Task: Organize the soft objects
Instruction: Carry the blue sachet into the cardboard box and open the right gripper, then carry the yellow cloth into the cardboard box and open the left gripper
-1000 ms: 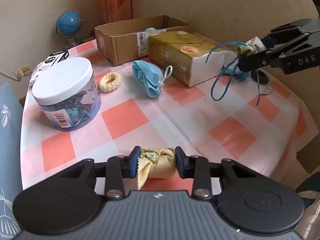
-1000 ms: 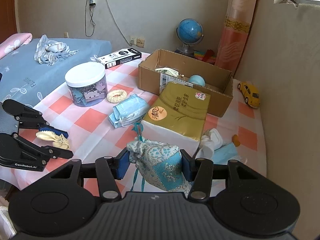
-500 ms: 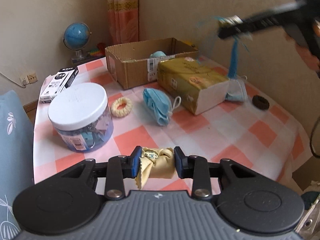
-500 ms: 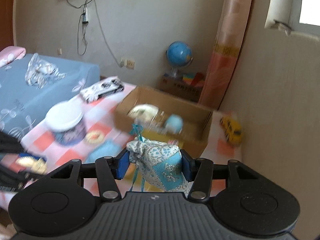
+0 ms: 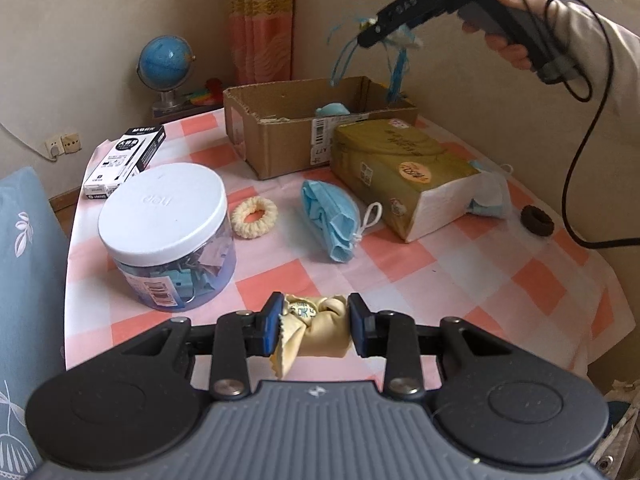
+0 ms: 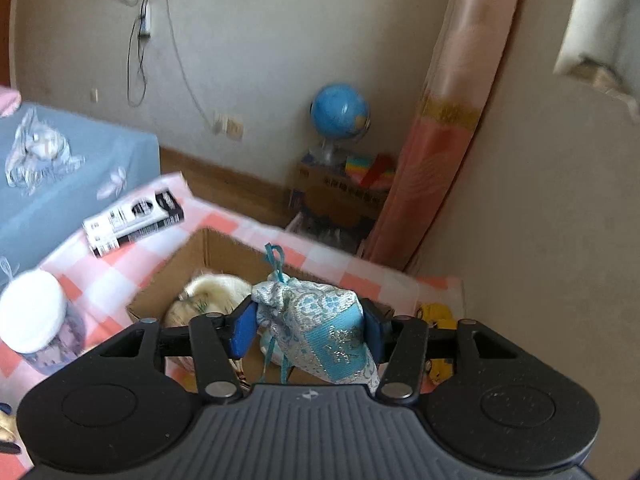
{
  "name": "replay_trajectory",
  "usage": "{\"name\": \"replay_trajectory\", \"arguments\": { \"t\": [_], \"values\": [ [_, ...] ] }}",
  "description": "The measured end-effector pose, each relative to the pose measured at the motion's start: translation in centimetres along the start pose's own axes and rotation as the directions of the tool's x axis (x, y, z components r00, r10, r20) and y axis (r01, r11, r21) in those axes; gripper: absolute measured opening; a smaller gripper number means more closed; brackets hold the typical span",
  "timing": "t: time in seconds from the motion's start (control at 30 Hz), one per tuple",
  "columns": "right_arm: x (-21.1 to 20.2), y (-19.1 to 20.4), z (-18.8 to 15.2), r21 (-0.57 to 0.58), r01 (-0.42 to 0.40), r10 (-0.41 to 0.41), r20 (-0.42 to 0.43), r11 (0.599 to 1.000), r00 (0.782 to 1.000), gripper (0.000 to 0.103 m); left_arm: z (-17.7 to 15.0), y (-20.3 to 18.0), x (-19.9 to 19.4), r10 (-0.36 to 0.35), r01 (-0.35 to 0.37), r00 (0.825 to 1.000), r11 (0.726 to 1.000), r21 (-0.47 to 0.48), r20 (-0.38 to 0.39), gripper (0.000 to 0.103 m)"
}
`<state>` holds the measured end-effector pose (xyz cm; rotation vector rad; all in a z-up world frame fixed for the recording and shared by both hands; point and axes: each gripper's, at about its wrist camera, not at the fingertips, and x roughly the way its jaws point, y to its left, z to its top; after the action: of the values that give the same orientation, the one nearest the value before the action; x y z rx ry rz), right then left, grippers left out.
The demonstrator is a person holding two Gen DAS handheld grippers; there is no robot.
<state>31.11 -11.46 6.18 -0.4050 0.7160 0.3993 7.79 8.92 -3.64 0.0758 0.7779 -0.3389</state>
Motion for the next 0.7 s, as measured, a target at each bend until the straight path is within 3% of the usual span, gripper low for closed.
{"name": "replay_trajectory", "arguments": {
  "t": [0.03, 0.1, 0.43, 0.7],
  "values": [
    [0.6, 0.0, -0.2, 0.0, 0.012, -0.012, -0.004, 1.0, 1.0, 0.093, 0.0, 0.1, 0.1, 0.004, -0.004, 1.0, 1.0, -0.001, -0.003, 0.033],
    [1.0, 0.1, -0.8, 0.004, 0.004, -0.004, 0.003, 1.0, 1.0, 0.103, 0.1, 0.3, 0.3, 0.007, -0.007, 1.0, 1.0, -0.005, -0.009, 0.033],
    [-1.1, 0.2, -3.3, 0.095, -0.044, 0.042, 0.015, 0.994, 0.999, 0.103, 1.2, 0.0, 0.7, -0.017, 0.017, 1.0, 1.0, 0.015, -0.017, 0.033],
    [-4.7, 2.2, -7.8, 0.158, 0.0, -0.003, 0.015, 0.987, 1.0, 0.103, 3.0, -0.7, 0.2, -0.022, 0.023, 1.0, 0.999, 0.039, -0.011, 0.033]
  ]
}}
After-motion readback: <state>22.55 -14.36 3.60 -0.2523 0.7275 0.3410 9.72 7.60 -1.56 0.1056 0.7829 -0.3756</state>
